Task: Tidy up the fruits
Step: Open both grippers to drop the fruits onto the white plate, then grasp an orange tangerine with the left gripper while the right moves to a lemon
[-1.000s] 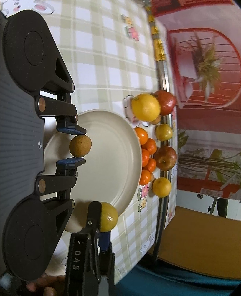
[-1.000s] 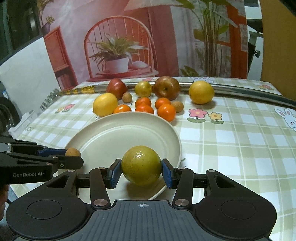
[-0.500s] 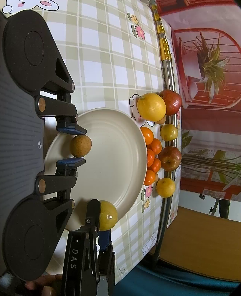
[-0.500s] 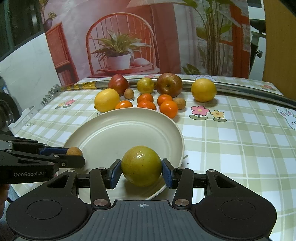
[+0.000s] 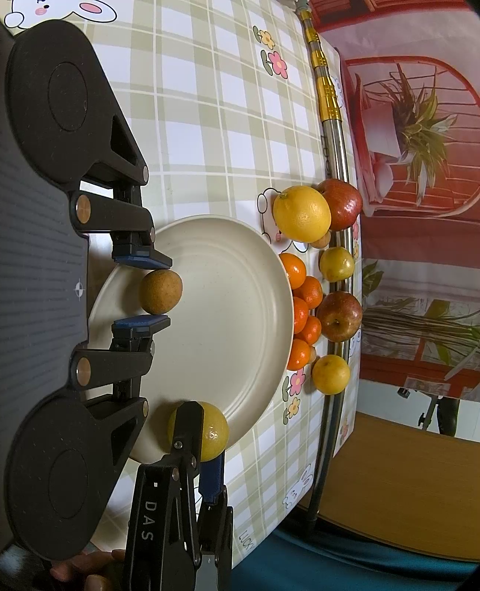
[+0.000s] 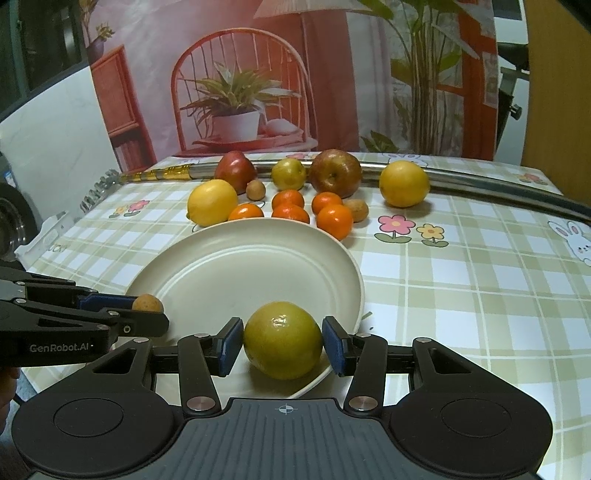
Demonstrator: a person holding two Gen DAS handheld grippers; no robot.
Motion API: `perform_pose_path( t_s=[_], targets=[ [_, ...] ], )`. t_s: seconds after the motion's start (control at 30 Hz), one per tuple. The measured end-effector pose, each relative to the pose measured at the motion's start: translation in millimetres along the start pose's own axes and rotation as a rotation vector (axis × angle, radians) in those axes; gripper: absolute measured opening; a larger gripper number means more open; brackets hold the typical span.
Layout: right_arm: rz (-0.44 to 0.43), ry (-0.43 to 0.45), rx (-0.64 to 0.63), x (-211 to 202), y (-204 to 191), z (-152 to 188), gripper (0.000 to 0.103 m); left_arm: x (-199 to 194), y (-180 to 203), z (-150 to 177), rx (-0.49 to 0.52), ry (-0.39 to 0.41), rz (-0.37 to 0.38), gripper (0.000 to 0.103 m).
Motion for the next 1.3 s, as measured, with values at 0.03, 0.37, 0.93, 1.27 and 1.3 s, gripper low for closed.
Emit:
perform_pose_path(
  t_s=[0.03, 0.37, 0.93, 1.27, 1.3],
  targets=[
    [0.000, 0.002, 0.001, -1, 1, 0, 0.044, 0, 0, 0, 0.000, 0.000, 0.000, 0.028],
    [0.030, 0.071, 0.024, -9, 20, -25, 0.044, -3, -3, -5, 0.006, 0.009, -0.010, 0.028],
    [0.112, 0.233, 0.104, -10, 85, -116, 0.044, -42, -36, -96, -0.099, 0.092, 0.004, 0.028],
    [0.107, 0.218, 0.133, 15, 97, -130, 0.044, 17, -53, -113, -0.234, -0.038, 0.067, 0.028],
    [0.101, 0.214, 0.145, 17, 98, -128, 0.044, 24, -54, -111, -0.250, -0.052, 0.070, 0.028]
  ],
)
Point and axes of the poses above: each gripper's, at about its wrist camera, not at the fingertips, and x roughly the way its jaws point, y to its right, z to its underside, the point moved 8 cm from there along x, roughly the way its jaws point, and after that the axes turned 15 degrees about z, right-handed, at the moved point
